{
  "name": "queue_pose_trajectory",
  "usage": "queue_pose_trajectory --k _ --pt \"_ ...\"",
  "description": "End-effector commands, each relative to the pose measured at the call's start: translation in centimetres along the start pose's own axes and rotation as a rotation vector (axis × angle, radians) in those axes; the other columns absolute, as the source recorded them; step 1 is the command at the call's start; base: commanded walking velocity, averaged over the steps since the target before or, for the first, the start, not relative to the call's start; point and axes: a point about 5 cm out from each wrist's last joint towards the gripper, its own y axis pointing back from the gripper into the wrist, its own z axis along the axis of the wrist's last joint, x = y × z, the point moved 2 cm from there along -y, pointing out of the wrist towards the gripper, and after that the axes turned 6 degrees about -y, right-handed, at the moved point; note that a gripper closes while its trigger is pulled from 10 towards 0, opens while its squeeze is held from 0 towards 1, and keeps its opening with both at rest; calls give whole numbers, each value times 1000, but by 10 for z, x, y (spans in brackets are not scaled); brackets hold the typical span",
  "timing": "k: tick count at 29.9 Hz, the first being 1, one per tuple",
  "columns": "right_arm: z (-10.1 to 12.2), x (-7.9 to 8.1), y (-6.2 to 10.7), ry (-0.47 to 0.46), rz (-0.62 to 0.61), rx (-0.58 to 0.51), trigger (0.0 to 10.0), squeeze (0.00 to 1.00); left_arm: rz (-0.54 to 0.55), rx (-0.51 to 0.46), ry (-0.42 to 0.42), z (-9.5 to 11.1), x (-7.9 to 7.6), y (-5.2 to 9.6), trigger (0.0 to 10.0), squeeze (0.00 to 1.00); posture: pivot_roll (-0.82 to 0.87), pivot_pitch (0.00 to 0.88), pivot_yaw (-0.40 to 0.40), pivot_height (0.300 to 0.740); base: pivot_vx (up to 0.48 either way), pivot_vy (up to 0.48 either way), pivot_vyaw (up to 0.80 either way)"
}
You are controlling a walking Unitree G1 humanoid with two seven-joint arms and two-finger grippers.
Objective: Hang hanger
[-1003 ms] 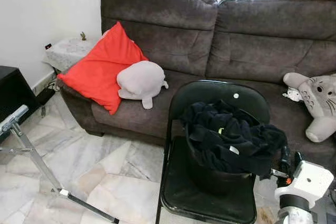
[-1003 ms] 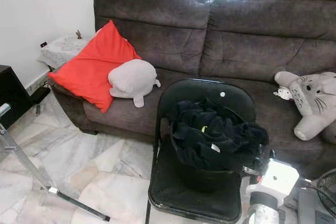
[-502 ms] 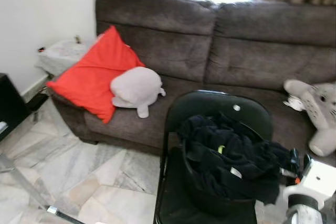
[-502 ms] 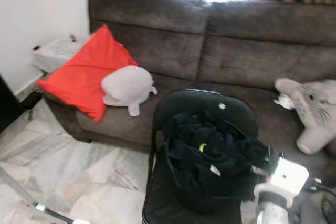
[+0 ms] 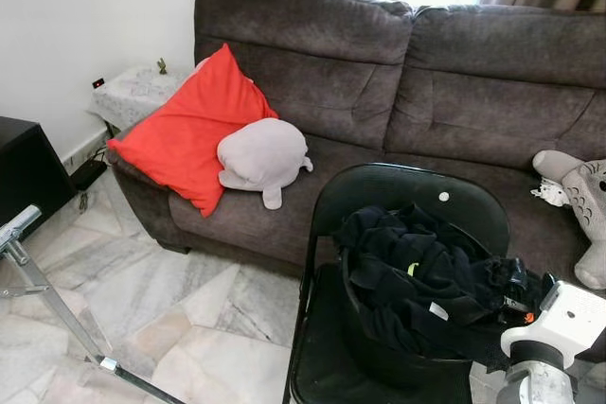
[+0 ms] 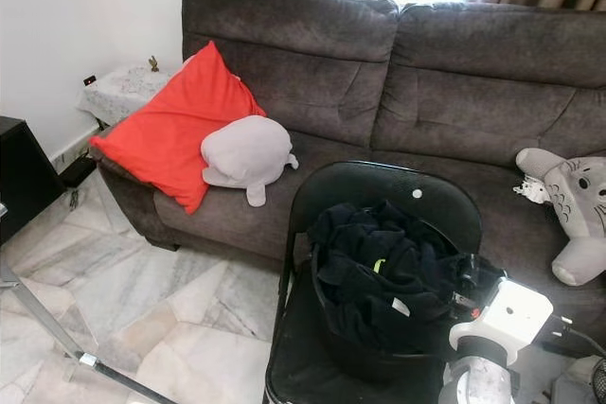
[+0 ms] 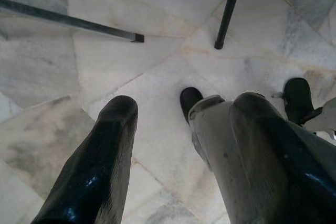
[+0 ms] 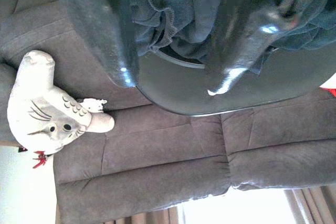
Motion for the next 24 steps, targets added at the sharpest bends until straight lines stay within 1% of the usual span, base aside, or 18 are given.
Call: queue_pose_trajectory --k 1,4,9,10,17,24 --pt "2 1 -3 -3 5 -2 10000 1000 0 28 -6 -7 0 1 10000 0 -79 21 -2 740 0 0 0" --pt "0 2 -2 -7 12 13 10000 1000 1 31 -5 -7 0 1 10000 0 -79 21 -2 740 0 0 0" --pt "-3 8 -3 3 31 24 10000 1000 1 37 -1 -11 2 3 10000 0 -77 26 -3 740 0 0 0" --pt "-3 9 -4 6 30 27 10000 0 2 39 -1 -12 2 3 10000 0 -77 26 -3 740 0 0 0" --pt "-2 9 -5 2 38 27 10000 0 6 43 -1 -16 6 5 10000 0 -75 35 -4 740 0 0 0" --pt "-2 10 -5 2 41 26 10000 0 2 42 -8 -15 6 5 10000 0 -76 36 -2 740 257 0 0"
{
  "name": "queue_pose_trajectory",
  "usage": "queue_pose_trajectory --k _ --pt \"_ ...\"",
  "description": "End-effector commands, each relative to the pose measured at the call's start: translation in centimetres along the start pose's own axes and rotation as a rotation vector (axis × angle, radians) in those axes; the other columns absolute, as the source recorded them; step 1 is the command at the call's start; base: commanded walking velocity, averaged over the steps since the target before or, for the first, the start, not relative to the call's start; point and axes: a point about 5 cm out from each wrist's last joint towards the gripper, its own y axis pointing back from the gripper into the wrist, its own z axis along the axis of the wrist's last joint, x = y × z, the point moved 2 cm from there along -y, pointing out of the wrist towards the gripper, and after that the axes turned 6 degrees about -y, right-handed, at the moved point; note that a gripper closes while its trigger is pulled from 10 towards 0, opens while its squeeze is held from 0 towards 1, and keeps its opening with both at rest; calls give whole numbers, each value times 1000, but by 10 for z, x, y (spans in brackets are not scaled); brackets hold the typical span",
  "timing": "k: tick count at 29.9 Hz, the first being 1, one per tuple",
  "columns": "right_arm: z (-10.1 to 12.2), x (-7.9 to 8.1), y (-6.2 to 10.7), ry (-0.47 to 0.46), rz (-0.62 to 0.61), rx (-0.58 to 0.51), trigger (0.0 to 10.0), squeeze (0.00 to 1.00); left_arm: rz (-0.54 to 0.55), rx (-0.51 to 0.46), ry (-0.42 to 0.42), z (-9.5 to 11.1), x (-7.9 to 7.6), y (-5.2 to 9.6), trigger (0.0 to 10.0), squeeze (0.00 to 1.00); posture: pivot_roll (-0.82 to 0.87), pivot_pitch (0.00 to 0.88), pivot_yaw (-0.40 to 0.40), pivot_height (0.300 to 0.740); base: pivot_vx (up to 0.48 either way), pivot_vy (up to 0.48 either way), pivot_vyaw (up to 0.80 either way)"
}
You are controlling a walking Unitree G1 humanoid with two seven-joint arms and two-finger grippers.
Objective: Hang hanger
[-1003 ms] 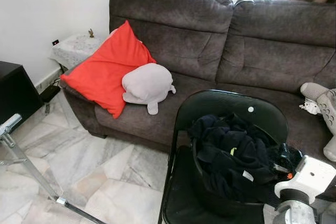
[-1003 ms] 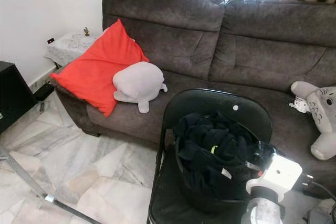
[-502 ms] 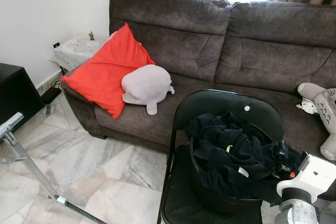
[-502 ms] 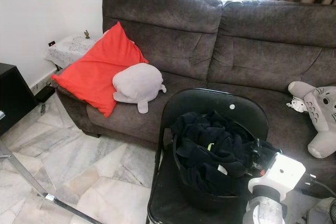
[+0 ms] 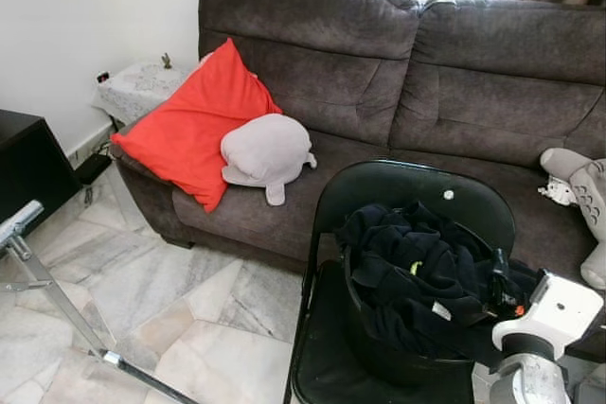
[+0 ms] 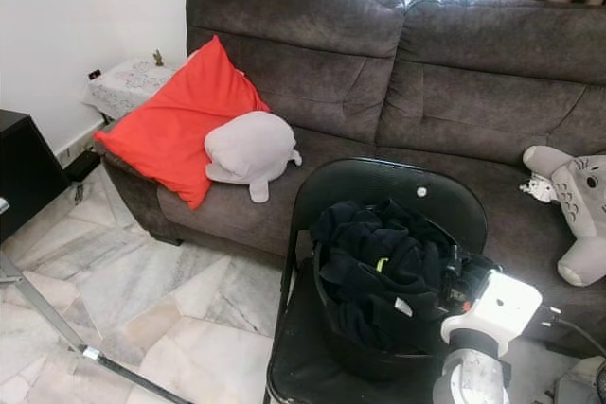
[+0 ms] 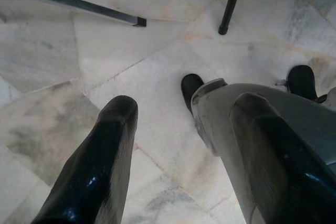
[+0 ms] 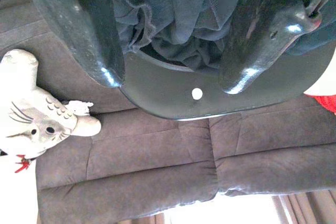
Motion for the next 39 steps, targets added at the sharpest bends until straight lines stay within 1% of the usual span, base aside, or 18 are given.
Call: queue_pose_trajectory --k 1,15,19,23,26,27,29,30,31,32,33,34,35,36,37,39 --pt "-2 0 -1 4 0 15 10000 0 2 11 -10 -3 2 1 10000 0 -73 34 -3 740 262 0 0" --pt "-2 1 -2 2 -1 11 10000 0 1 -1 -17 -1 2 1 10000 0 -72 33 -2 740 274 0 0" --pt "-2 0 -3 6 -3 10 10000 0 8 -2 -29 0 3 1 10000 0 -73 34 -3 740 0 0 0" --pt "6 -5 -3 21 -25 -14 10000 0 8 -3 -31 0 3 1 10000 0 -74 34 -2 740 0 0 0" --pt "15 -12 -5 54 -44 -34 10000 0 7 1 -31 -1 3 1 10000 0 -81 38 0 740 0 0 0" --pt "26 -19 -7 80 -66 -55 10000 0 6 3 -32 -1 4 1 10000 0 -85 39 3 740 0 0 0" --pt "30 -24 -9 60 -88 -34 10000 0 5 4 -32 -1 3 0 10000 0 -86 40 3 740 0 0 0" --pt "32 -24 -11 48 -67 -2 10000 0 4 6 -33 -1 3 0 10000 0 -89 41 3 740 0 0 0" --pt "37 -23 -14 119 3 38 10000 0 2 9 -34 -1 3 0 10000 0 -93 42 5 740 0 0 0" --pt "40 -22 -16 178 36 48 10000 0 2 10 -34 -1 3 0 10000 0 -93 42 5 740 0 0 0" --pt "48 -22 -18 290 99 30 10000 0 2 10 -34 0 3 0 10000 0 -96 43 5 740 0 0 0" --pt "57 -22 -20 433 177 21 10000 0 2 11 -34 0 3 0 10000 0 -106 42 8 740 0 0 0" --pt "63 -28 -23 526 211 33 10000 0 0 12 -35 1 2 -1 10000 0 -108 42 8 740 0 0 0" --pt "63 -28 -23 526 211 33 10000 0 0 12 -35 1 2 -1 10000 0 -108 42 8 740 0 0 0" --pt "68 -33 -24 583 235 43 10000 0 -1 13 -36 1 2 -1 10000 0 -108 42 8 740 0 0 0" --pt "81 -53 -31 688 247 84 10000 0 -5 16 -36 1 0 -1 10000 0 -118 41 9 740 0 0 0"
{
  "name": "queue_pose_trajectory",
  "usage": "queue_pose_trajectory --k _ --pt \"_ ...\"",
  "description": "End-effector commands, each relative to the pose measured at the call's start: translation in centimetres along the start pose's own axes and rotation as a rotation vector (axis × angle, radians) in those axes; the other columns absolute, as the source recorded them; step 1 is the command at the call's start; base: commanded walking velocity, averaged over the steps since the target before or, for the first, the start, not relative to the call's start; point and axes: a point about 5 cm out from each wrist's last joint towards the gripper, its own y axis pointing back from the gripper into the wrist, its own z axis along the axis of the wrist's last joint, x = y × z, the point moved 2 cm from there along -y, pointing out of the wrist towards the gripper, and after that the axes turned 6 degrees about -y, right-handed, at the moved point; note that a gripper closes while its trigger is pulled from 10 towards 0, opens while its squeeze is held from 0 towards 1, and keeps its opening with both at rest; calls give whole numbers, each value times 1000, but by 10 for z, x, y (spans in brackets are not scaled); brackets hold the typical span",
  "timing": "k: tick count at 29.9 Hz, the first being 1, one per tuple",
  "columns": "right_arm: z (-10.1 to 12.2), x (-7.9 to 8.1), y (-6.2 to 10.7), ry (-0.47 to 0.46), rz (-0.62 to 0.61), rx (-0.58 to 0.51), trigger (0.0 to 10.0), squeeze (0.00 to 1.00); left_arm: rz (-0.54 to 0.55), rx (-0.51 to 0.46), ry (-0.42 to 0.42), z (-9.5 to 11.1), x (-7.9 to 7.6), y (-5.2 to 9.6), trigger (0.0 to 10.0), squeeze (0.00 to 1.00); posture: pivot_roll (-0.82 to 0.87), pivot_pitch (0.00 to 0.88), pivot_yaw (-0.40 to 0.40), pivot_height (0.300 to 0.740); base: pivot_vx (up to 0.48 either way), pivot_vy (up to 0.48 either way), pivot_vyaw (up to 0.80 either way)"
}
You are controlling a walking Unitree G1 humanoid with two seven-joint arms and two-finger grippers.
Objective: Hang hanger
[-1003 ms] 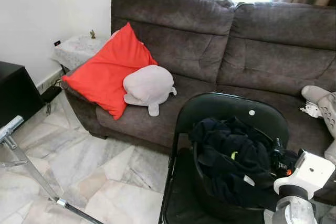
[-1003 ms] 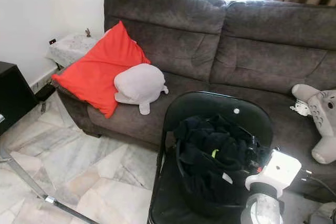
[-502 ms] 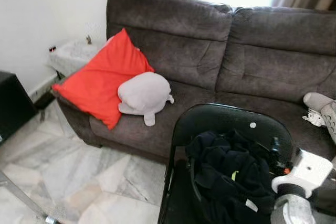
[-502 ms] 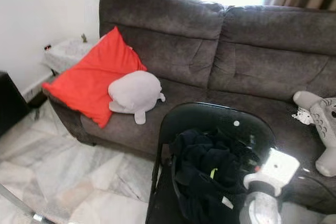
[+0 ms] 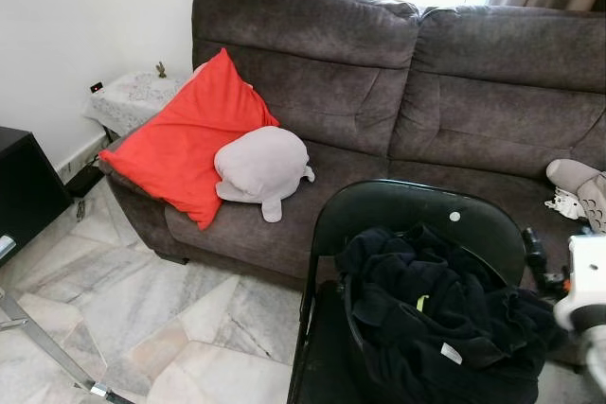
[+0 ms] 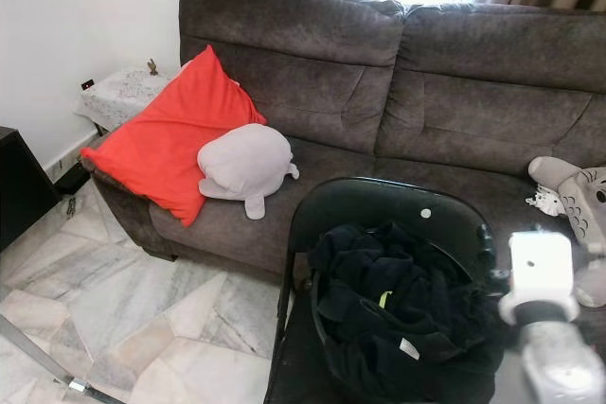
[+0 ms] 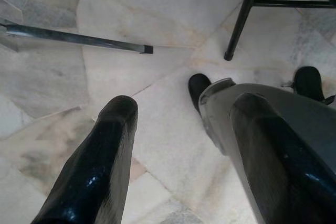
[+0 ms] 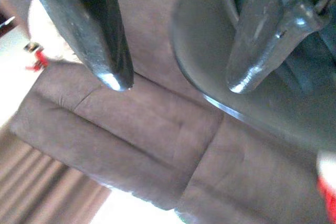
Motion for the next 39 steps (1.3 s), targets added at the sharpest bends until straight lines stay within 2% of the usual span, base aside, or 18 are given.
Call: queue_pose_trajectory --k 1,2,3,4,5,7,9,10,13,16,19,25,28,31,39 --pt "-7 -12 0 70 17 61 10000 0 -4 34 -18 -7 -1 1 10000 0 -121 41 10 740 0 0 0" --pt "-10 -15 0 105 20 83 10000 0 -5 35 -18 -8 -1 1 10000 0 -121 41 10 740 0 0 0" --pt "-25 -18 -1 248 110 165 10000 0 -11 39 -19 -9 -5 1 10000 0 -122 37 11 740 0 0 0" --pt "-30 -17 -1 286 145 193 10000 0 -13 40 -18 -10 -5 1 10000 0 -122 37 11 740 0 0 0" --pt "-34 -17 -2 324 187 218 10000 0 -13 41 -16 -10 -6 1 10000 0 -118 34 14 740 0 0 0" --pt "-36 -11 -4 319 250 216 10000 0 -14 44 -16 -11 -7 2 10000 0 -116 34 16 740 0 0 0" --pt "-34 -4 -11 402 340 186 10000 0 -13 50 -16 -12 -6 2 10000 0 -109 31 21 740 0 0 0" --pt "-33 -2 -14 413 353 178 10000 0 -13 51 -15 -12 -6 2 10000 0 -107 31 23 740 0 0 0" --pt "-24 6 -25 406 417 107 10000 0 -10 56 -16 -12 -6 2 10000 0 -99 26 31 740 0 0 0" --pt "-23 12 -31 429 492 85 10000 0 -7 57 -16 -10 -6 1 10000 0 -93 22 36 740 0 0 0" --pt "-25 14 -43 462 516 96 10000 0 2 57 -21 -6 0 0 10000 0 -88 16 42 740 0 0 0" --pt "-39 21 -48 486 614 150 10000 0 8 59 -26 -6 7 0 10000 0 -83 10 51 740 0 0 0" --pt "-42 25 -50 435 664 167 10000 0 7 59 -34 -6 9 1 10000 0 -85 9 59 740 0 0 0" --pt "-47 30 -51 425 741 197 10000 0 10 60 -34 -6 11 1 10000 0 -76 10 60 740 0 0 0" --pt "-52 31 -53 407 789 229 10000 0 12 54 -36 -5 10 1 10000 0 -69 10 61 740 0 0 0"
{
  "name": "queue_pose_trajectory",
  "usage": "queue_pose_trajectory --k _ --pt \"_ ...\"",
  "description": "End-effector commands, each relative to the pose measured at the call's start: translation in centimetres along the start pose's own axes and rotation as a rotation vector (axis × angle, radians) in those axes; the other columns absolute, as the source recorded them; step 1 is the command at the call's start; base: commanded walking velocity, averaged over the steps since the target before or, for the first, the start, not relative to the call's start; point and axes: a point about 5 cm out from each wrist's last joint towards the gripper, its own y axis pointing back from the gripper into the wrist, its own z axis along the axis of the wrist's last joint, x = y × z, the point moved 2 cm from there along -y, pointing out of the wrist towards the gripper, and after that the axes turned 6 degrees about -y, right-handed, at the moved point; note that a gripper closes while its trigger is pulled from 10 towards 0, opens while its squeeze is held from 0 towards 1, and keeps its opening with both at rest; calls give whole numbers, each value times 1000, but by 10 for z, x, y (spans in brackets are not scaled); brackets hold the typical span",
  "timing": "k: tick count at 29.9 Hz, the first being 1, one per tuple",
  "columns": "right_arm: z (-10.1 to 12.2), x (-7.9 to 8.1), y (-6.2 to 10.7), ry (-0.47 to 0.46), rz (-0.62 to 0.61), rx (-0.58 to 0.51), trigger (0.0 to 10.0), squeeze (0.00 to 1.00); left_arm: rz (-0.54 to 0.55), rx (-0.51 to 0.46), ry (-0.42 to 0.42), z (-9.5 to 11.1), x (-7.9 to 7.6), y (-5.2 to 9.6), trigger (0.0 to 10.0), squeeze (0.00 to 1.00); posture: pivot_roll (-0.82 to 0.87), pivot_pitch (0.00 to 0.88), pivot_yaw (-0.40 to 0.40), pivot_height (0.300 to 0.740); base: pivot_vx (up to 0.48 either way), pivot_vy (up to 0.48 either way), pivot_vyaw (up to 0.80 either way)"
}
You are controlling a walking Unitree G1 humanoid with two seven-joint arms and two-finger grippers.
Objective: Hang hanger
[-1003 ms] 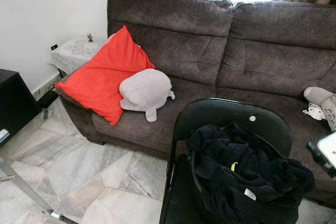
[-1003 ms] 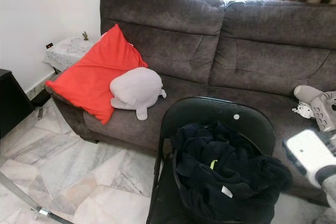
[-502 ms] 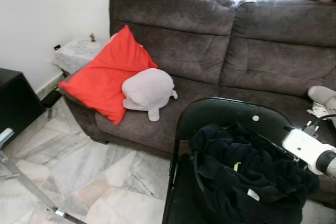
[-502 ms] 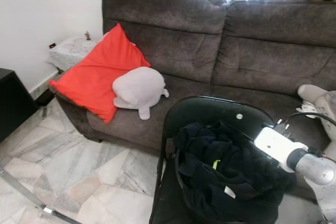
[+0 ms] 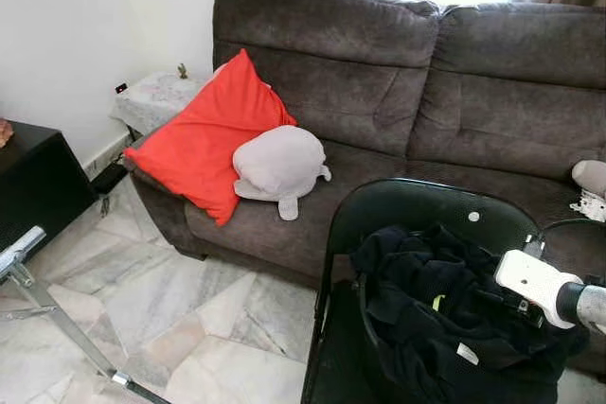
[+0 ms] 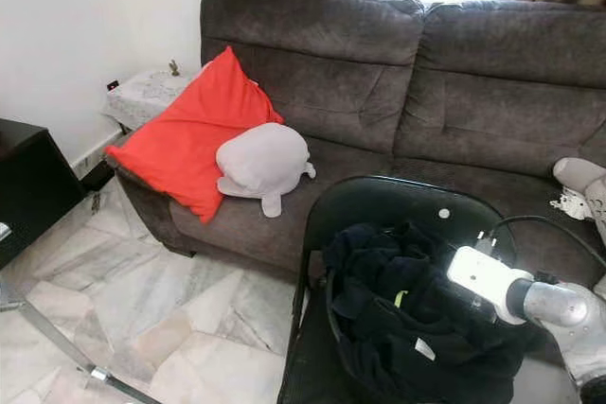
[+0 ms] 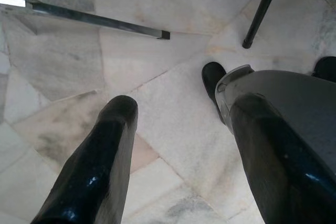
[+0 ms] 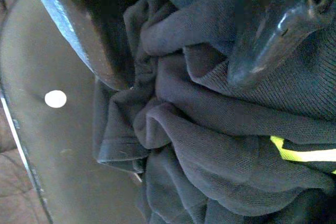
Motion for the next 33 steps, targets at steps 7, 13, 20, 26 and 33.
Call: queue_pose_trajectory --k 7,13,20,26,33 --pt "-2 -9 0 17 -52 16 10000 0 3 22 -5 -7 0 2 10000 0 -65 13 62 740 0 0 0" --pt "-7 -24 12 10 -114 39 10000 0 2 20 -8 -8 0 2 10000 0 -70 21 65 740 0 0 0" --pt "-19 -19 13 8 -93 85 10000 0 -4 17 -11 -5 -2 1 10000 0 -71 27 65 740 0 0 0" --pt "-13 -15 5 30 -85 53 10000 0 -2 16 -7 -5 1 1 10000 0 -62 27 65 740 0 0 0" --pt "-3 -13 -3 35 -86 13 10000 0 12 26 -2 -9 10 3 10000 0 -58 24 66 740 0 0 0"
